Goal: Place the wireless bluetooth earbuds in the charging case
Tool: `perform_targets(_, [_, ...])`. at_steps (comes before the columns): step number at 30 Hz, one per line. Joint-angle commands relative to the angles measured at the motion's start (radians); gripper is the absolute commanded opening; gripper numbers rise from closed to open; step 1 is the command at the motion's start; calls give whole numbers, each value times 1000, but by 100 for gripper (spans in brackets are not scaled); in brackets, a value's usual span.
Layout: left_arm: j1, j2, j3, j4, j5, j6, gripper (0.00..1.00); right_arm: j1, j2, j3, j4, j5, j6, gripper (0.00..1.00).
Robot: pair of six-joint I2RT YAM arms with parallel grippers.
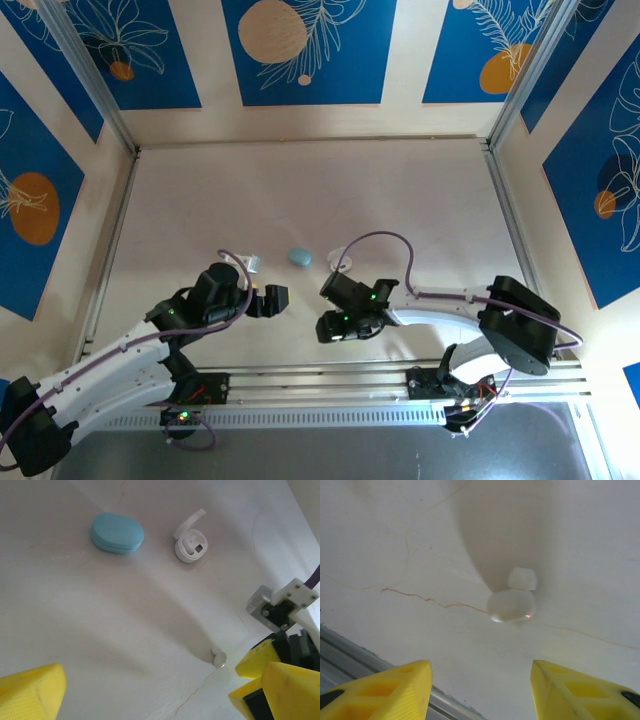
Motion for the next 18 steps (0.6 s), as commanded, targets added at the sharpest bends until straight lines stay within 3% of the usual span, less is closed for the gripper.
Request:
perform_targets(1, [14, -22, -7, 15, 36, -9, 100, 31, 38, 48, 15, 70, 27, 55])
perform_targets(18, [25, -76, -18, -10, 41, -7, 100, 74, 211, 232, -92, 219, -20, 52])
